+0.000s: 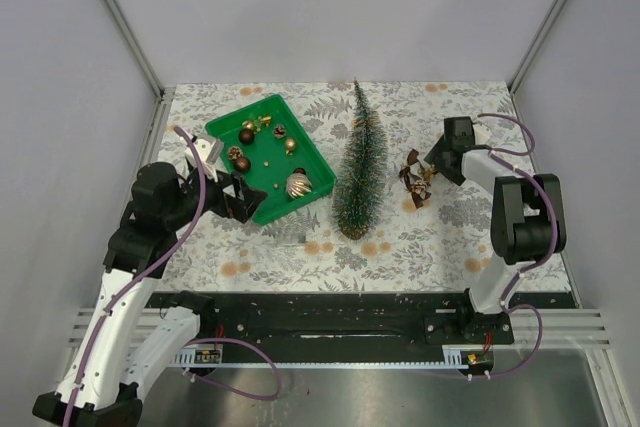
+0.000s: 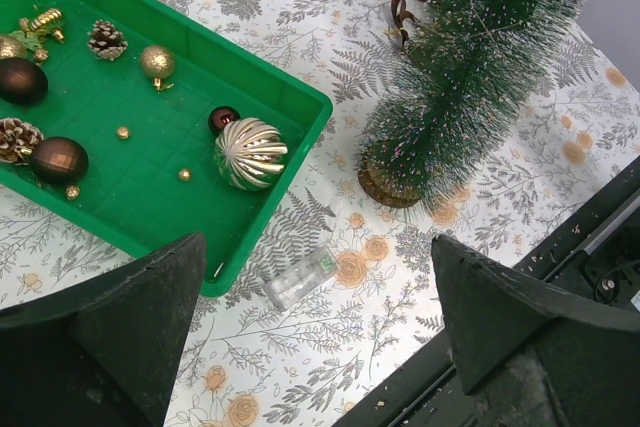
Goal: Decorate the small christmas tree
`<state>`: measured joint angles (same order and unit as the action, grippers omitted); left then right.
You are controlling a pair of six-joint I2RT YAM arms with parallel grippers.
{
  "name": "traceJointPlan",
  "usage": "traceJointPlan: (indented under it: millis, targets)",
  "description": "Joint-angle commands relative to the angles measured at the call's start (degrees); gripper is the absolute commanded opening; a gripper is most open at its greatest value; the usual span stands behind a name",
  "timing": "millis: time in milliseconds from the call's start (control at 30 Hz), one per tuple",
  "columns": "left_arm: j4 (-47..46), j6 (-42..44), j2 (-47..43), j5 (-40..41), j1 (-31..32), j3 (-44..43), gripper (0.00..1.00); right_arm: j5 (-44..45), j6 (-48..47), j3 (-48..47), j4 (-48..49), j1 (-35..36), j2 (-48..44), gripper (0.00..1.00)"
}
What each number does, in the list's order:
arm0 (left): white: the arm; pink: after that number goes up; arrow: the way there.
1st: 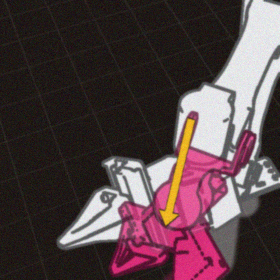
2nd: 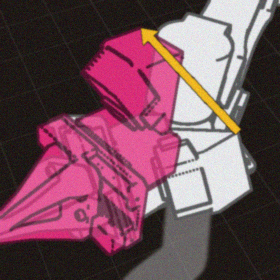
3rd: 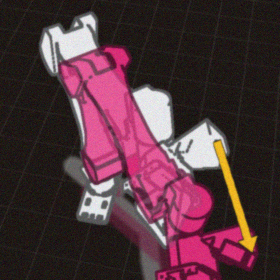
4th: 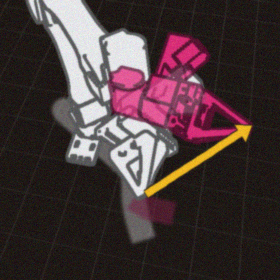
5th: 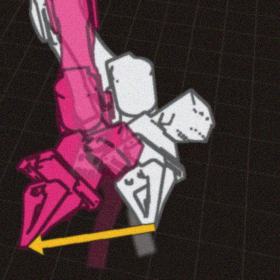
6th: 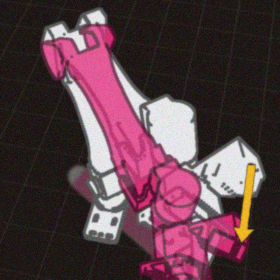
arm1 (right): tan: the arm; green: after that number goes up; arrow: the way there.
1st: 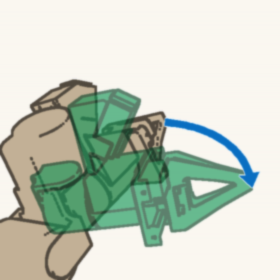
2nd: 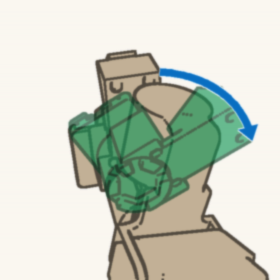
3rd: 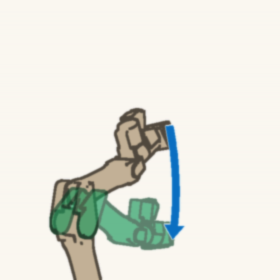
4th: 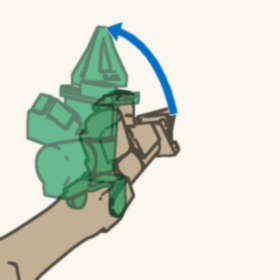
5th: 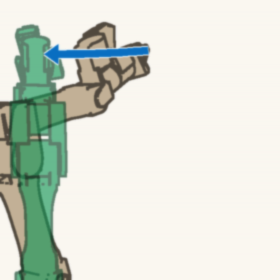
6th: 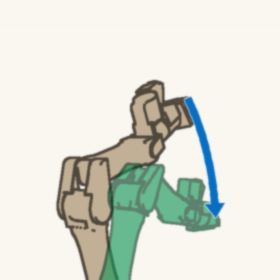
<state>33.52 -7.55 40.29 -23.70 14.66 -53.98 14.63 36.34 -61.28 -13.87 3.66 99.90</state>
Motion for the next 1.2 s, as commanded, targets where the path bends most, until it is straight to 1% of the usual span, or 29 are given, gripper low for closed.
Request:
traceJointPlan:
  millis: [0,33,67,167,300,400,633,867,967,1067,1100,1167]
  targets:
    - [-1.17,1.31,-0.92,1.73,-0.24,-0.78,0.99,3.73,0.93,-4.11,2.44,-0.5,3.02,0.71]
    - [-1.43,1.31,-1.44,1.64,-0.24,-0.43,0.99,4.08,0.84,-4.38,2.44,-0.58,3.54,0.67]
    - [-1.79,1.31,-1.71,1.56,-0.24,0.01,0.99,4.44,0.84,-4.47,2.44,-0.58,3.9,0.61]
    - [-2.49,1.14,-2.15,1.47,-0.24,0.97,0.99,5.14,0.75,-4.12,2.27,-0.85,4.17,0.46]
    - [-3.19,0.96,-2.41,0.68,-0.24,1.59,0.99,6.28,0.75,-1.92,2.53,-1.11,1.45,0.23]
    - [-3.55,0.7,-2.41,-0.02,-0.24,1.77,0.99,5.93,1.54,0.71,2.97,-1.02,-3.02,0.14]
    - [-3.55,-0.01,-2.15,-4.94,-0.24,1.94,0.99,6.2,2.77,8.36,3.85,-1.02,-17.52,0.04]
    - [-4.6,1.13,-2.94,-14.16,-0.15,1.68,0.99,-1.17,3.39,12.14,1.3,-1.02,-32.46,0.0]
    - [-5.47,0.88,-1.89,-20.05,-0.15,0.89,0.99,-4.34,3.3,11.01,-2.12,-0.94,-40.28,0.0]
    - [-10.21,-2.37,-1.97,-25.94,0.46,1.85,0.99,-9.16,3.48,8.9,-5.54,-0.94,-47.75,0.0]
    - [-12.66,-3.69,-2.23,-27.26,1.42,2.47,0.99,-10.4,3.74,8.2,-6.6,-0.94,-49.87,0.0]
    - [-16.01,-4.84,-2.33,-27.36,5.19,3.17,0.99,-13.74,4.18,6.62,-8.36,-0.94,-54.09,0.0]
